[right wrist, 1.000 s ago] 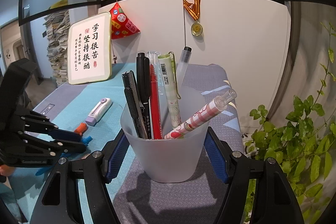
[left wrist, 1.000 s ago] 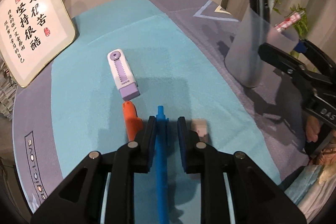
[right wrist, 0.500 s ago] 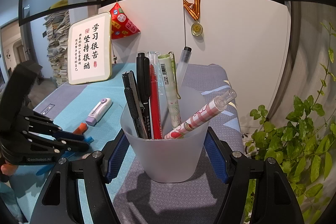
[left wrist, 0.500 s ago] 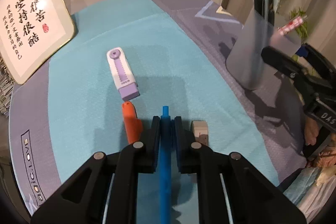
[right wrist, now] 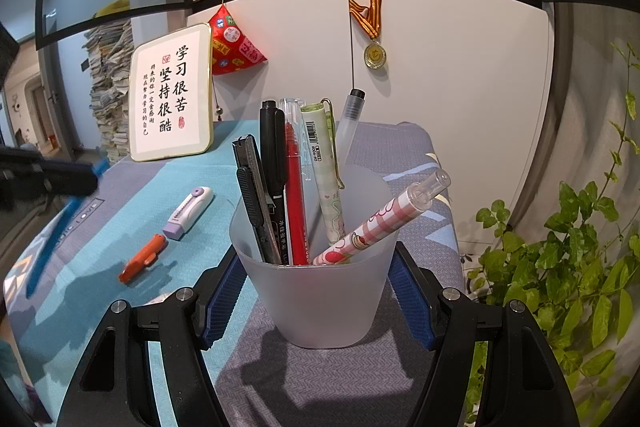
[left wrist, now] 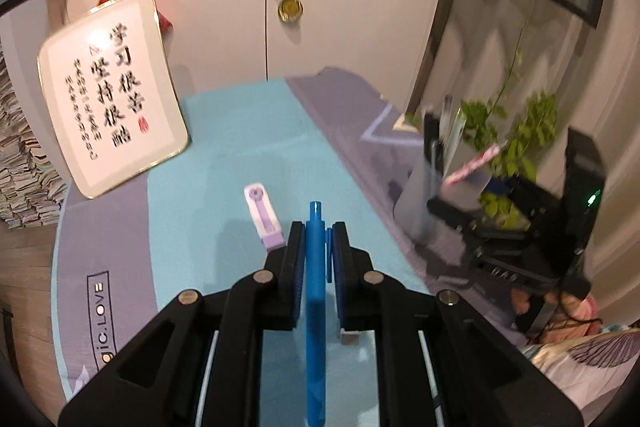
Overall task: Organize stationery
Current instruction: 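Lift the blue pen and carry it above the frosted cup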
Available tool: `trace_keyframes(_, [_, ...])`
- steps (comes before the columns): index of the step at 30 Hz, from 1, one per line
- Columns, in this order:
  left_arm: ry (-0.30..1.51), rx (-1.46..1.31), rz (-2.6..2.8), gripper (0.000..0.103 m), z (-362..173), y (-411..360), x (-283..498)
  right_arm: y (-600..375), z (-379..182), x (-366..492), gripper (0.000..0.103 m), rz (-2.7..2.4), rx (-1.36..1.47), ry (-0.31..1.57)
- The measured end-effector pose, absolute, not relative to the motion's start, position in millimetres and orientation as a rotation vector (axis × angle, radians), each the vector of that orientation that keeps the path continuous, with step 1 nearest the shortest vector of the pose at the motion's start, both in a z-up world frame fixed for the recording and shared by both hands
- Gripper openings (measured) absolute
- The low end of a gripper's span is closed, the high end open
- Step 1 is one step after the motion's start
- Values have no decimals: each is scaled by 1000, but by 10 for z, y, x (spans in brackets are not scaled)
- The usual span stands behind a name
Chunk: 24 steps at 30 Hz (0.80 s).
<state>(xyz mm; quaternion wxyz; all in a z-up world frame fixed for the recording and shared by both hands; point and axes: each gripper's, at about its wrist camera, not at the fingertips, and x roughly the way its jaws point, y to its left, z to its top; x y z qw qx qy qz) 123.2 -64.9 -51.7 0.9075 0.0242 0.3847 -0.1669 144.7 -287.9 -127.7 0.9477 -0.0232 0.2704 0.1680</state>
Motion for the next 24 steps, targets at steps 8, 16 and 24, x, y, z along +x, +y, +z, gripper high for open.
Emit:
trace_keyframes(8, [752, 24, -380, 11, -371, -782, 1216, -2878, -1279, 1449, 71, 342, -47, 550])
trace_keyframes(16, [729, 10, -391, 8, -303, -803, 1230, -2879, -1279, 1449, 71, 342, -47, 550])
trace_keyframes(24, [695, 15, -387, 8, -234, -804, 1191, -2880, -1279, 1448, 71, 342, -47, 550])
